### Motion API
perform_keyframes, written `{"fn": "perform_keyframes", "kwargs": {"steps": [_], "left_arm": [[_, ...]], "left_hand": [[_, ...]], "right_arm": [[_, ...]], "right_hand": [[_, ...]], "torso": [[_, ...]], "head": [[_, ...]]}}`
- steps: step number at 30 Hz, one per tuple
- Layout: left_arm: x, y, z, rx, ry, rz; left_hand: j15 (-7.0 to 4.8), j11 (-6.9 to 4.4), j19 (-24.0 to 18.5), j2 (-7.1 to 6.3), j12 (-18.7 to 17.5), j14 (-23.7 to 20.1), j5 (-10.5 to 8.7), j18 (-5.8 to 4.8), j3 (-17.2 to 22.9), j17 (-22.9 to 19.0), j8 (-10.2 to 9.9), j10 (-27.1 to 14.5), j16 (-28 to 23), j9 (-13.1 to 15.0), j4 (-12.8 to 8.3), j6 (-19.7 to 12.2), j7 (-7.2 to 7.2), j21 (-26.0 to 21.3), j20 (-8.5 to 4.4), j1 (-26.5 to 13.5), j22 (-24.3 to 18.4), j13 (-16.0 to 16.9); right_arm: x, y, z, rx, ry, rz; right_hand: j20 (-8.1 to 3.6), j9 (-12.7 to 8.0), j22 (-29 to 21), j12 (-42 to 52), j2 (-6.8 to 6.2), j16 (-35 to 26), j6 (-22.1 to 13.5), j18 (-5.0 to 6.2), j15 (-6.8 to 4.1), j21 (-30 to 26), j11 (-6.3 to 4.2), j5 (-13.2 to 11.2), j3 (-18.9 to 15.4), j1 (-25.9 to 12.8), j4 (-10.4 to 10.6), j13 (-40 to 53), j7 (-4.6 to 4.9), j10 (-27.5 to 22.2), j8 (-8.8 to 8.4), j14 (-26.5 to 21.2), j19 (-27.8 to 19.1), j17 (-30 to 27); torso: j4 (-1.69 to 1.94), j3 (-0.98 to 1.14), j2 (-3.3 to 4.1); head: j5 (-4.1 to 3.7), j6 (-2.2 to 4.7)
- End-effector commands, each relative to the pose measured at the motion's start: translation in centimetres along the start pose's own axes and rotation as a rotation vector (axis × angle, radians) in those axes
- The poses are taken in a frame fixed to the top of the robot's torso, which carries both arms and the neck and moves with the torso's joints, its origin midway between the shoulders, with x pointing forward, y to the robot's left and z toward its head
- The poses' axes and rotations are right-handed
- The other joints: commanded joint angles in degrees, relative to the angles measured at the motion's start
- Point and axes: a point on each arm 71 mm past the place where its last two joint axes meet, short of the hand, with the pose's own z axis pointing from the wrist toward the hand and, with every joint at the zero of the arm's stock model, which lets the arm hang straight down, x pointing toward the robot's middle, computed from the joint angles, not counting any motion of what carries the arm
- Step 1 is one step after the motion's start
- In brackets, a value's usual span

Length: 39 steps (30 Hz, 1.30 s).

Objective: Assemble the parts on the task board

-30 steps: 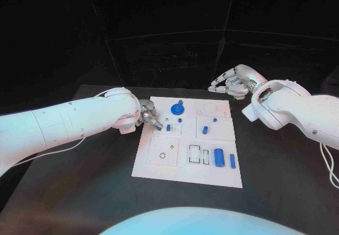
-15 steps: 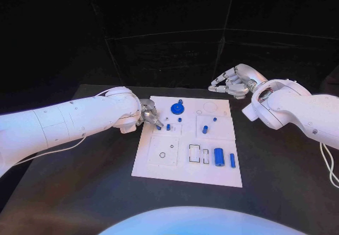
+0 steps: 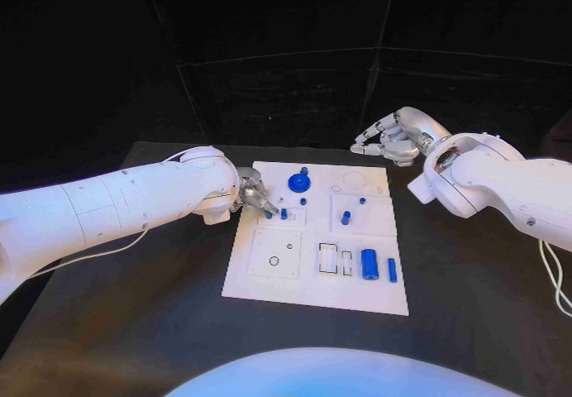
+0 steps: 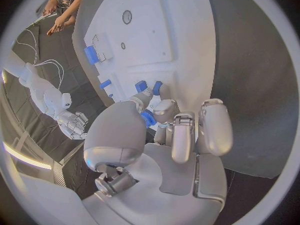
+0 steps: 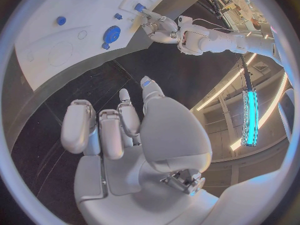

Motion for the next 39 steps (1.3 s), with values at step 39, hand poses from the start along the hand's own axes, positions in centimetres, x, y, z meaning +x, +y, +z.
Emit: {"fn": "perform_keyframes", "kwargs": {"steps": [39], "left_arm": [[-2.4, -1.6, -0.6, 0.428, -0.168, -0.290]], "left_hand": [[5.93, 7.01, -22.10, 3.04, -22.32, -19.22, 0.45, 4.85, -15.35, -27.30, -8.73, -27.00, -33.59, -7.47, -0.60, -12.84, 7.29, -36.01, 5.15, 16.62, -37.01, -24.02]], "right_arm": [[-0.1, 0.2, 0.2, -0.013, -0.003, 0.001]], "right_hand": [[0.02, -0.08, -0.08, -0.17, 0.43, -0.30, -0.40, -0.21, -0.30, -0.37, -0.01, 0.31, -0.52, -0.27, 0.29, -0.02, 0.08, -0.29, 0.35, 3.39, -0.51, 2.08]], "torso": [[0.00, -0.09, 0.05]], "head": [[-0.66, 0.70]]}}
